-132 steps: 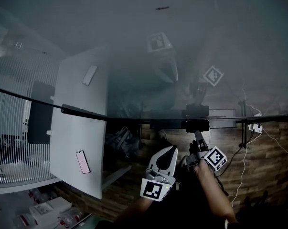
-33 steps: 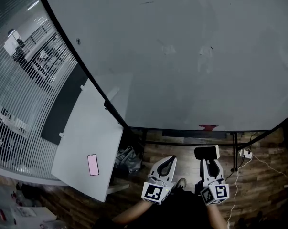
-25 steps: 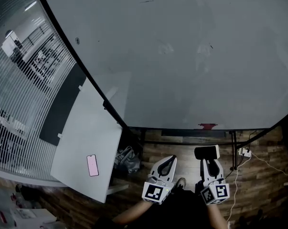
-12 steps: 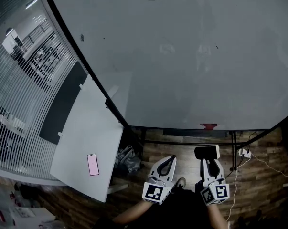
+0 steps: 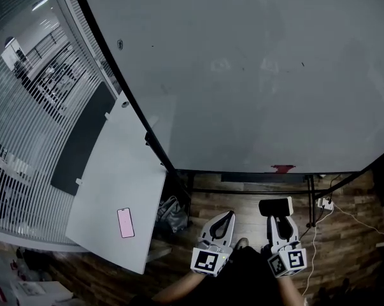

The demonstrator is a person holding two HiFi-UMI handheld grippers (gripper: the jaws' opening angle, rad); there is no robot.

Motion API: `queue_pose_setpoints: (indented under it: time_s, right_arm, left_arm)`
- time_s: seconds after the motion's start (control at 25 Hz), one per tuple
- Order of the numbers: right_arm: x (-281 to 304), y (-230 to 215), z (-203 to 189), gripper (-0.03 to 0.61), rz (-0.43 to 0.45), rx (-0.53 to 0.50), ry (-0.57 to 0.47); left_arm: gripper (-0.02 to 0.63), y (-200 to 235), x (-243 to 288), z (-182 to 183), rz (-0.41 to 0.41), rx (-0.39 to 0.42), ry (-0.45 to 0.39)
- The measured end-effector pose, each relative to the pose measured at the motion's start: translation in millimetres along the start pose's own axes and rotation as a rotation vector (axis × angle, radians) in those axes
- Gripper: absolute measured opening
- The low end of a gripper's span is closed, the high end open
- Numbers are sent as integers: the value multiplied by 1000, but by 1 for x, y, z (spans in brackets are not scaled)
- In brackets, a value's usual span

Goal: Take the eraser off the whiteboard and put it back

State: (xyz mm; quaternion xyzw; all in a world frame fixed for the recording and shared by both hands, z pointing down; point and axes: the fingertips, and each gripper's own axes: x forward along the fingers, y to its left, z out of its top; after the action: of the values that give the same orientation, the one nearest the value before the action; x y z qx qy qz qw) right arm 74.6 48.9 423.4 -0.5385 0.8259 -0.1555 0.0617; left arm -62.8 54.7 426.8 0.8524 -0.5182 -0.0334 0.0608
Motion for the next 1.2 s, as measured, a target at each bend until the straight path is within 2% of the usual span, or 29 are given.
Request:
queue_pose_setpoints:
  time_s: [0.08, 0.36, 0.64, 1.2]
  right_arm:
    - [0, 5, -7, 140, -10, -13, 15]
    - [5, 17, -26, 140, -6, 0, 49]
    - [31, 17, -30, 139, 14, 101, 20]
    - [86, -29, -78, 140, -24, 175, 94]
  left_arm:
    - [6, 3, -3, 1, -7, 14, -3]
    - [6, 14, -13, -1, 6, -24, -14]
    - [6, 32, -5, -1, 35, -18, -12]
    - [6, 51, 43, -17, 70, -40, 6]
